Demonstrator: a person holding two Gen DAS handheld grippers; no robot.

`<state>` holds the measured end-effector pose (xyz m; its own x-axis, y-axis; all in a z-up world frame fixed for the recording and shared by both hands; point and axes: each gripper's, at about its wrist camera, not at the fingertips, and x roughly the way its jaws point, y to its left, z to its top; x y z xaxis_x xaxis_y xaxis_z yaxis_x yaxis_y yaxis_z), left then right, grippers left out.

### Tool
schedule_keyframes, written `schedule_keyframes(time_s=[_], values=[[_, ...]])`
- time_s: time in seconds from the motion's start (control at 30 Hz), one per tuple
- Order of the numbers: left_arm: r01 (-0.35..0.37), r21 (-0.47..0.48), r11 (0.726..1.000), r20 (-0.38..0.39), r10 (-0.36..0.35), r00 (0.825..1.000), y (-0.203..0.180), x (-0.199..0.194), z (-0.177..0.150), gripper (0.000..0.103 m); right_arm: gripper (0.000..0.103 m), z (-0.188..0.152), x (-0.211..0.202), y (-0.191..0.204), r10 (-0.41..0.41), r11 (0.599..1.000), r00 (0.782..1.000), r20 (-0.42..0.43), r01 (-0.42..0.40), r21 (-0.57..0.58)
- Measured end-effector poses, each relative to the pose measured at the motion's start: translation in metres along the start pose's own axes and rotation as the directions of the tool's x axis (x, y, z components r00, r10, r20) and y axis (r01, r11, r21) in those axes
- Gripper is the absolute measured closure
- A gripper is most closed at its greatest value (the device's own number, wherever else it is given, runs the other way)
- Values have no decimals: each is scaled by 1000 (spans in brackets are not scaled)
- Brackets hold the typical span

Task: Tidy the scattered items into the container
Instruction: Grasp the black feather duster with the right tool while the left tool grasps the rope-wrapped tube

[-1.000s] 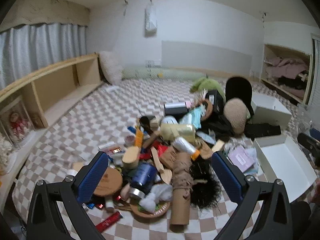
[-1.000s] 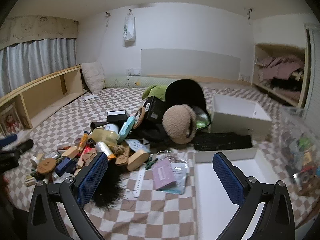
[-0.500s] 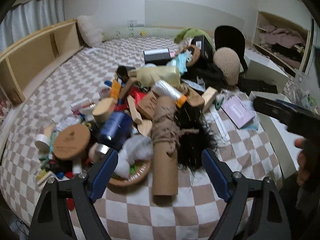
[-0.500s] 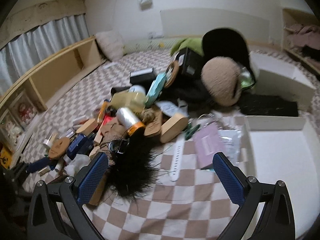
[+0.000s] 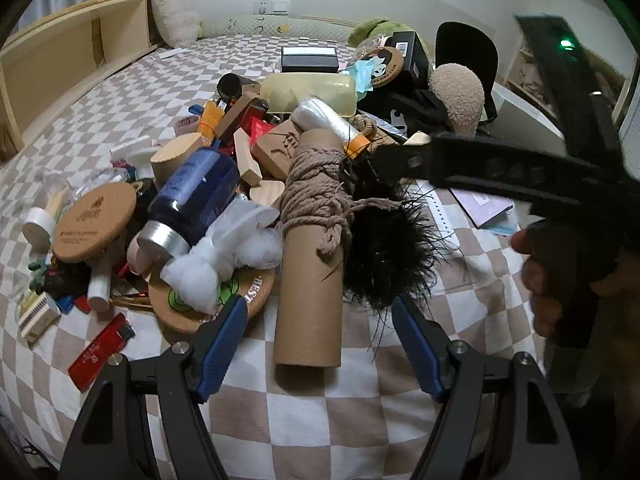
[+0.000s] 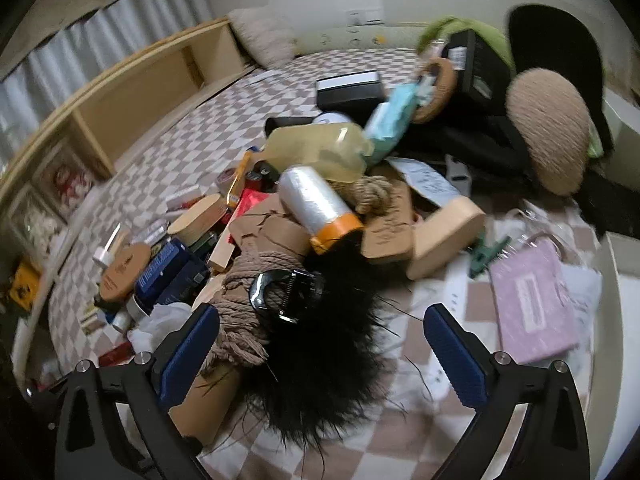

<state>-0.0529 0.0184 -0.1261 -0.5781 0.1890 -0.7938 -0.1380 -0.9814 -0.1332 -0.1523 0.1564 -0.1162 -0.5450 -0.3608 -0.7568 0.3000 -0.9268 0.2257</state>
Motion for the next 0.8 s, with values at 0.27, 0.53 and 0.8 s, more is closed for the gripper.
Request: schedule_keyframes(time_s=[0.27,0.53,0.8], values=[[38,-31,999,1,-38,999,3,5,-6,28,14,-8,30,22,-44,986,998,-36,38,-162],[36,-49,998,-18,-37,999,5,14,-10,28,53,-6,30,-16,5,1000,999,-50,-5,-11],[9,-64,998,-45,-12,999,6,29,-10,34,61,-7,27,-46,33,993,998,-57,-26,119]])
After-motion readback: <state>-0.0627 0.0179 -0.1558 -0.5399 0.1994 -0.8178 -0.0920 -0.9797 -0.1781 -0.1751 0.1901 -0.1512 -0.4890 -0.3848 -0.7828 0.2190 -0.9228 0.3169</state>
